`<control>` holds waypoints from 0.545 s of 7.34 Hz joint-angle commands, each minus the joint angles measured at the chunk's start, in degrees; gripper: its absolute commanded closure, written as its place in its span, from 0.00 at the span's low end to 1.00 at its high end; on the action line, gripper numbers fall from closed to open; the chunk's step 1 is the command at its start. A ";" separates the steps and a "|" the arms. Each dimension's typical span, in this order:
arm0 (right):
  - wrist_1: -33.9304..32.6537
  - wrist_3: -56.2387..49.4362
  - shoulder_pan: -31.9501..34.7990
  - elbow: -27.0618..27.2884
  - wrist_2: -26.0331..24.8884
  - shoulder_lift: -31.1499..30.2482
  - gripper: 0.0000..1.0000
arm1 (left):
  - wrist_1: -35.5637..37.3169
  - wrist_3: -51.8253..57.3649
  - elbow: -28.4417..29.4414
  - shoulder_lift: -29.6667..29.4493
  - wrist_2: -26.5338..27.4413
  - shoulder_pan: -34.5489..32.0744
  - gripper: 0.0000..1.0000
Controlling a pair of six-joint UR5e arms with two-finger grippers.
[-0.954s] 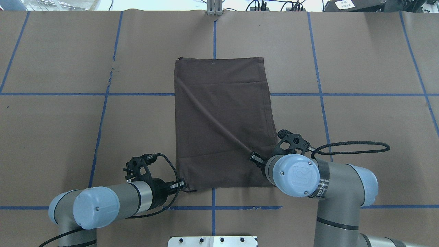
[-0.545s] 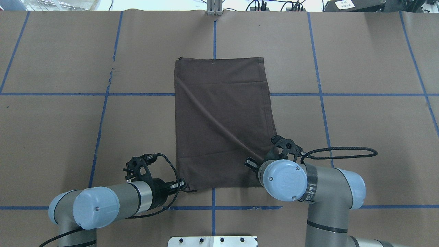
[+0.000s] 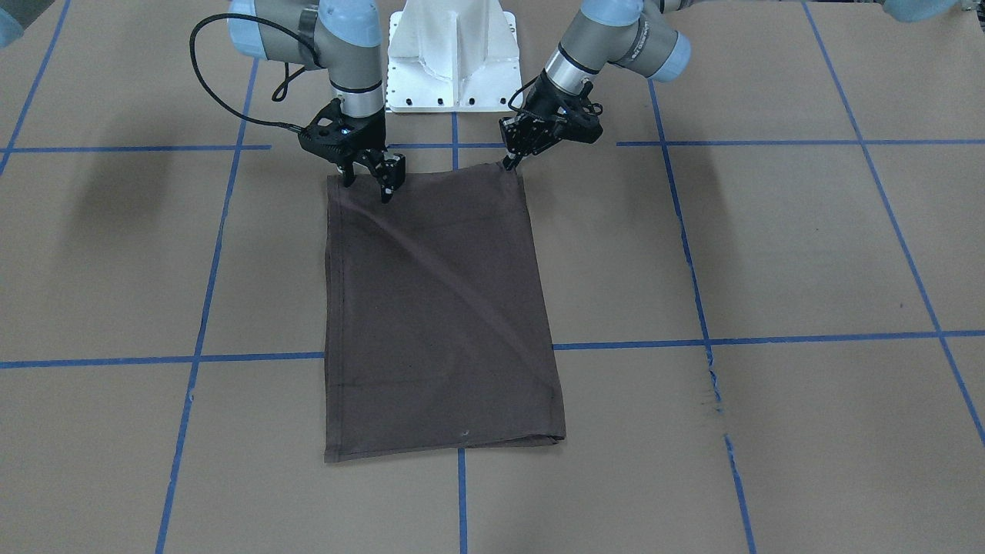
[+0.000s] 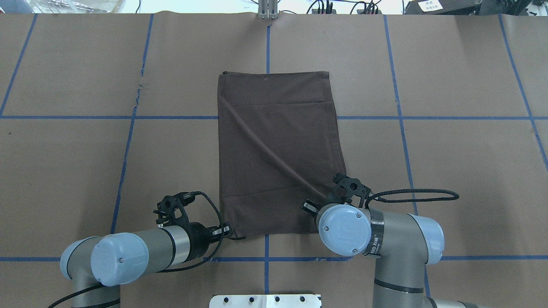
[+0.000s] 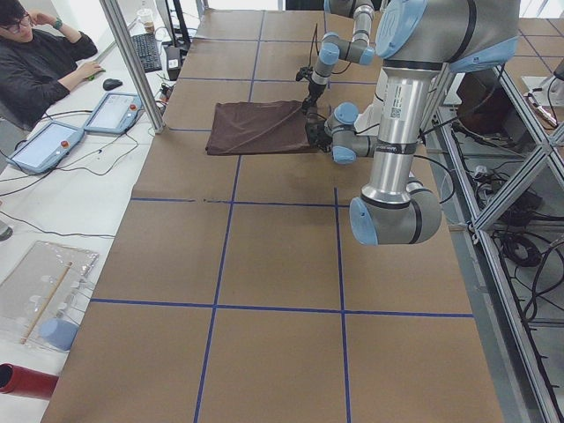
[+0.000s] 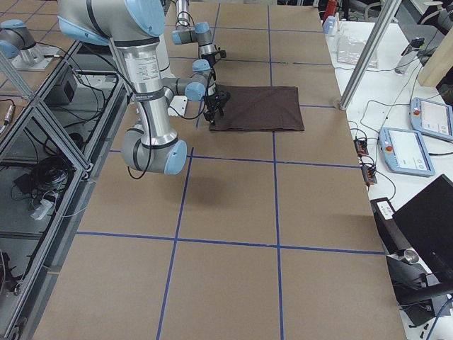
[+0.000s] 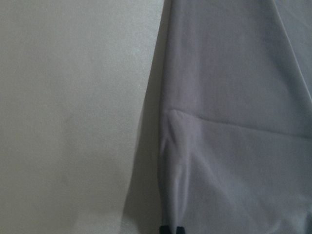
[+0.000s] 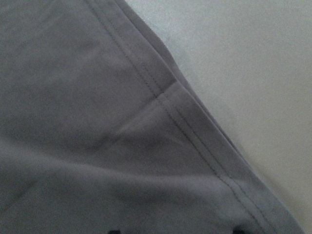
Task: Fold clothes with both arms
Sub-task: 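Grasp the near corners of the shirt with both grippers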
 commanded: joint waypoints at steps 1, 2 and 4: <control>-0.28 0.77 -0.26 -0.04 -0.11 0.03 0.34 | 0.00 0.00 -0.05 0.00 0.07 0.00 1.00; -0.28 2.78 -0.26 -0.04 -0.20 0.03 0.57 | -0.09 -0.09 -0.05 0.00 0.07 0.00 1.00; -0.19 5.78 -0.43 -0.04 -1.25 0.03 1.00 | -0.09 -0.09 -0.05 0.00 0.07 0.00 1.00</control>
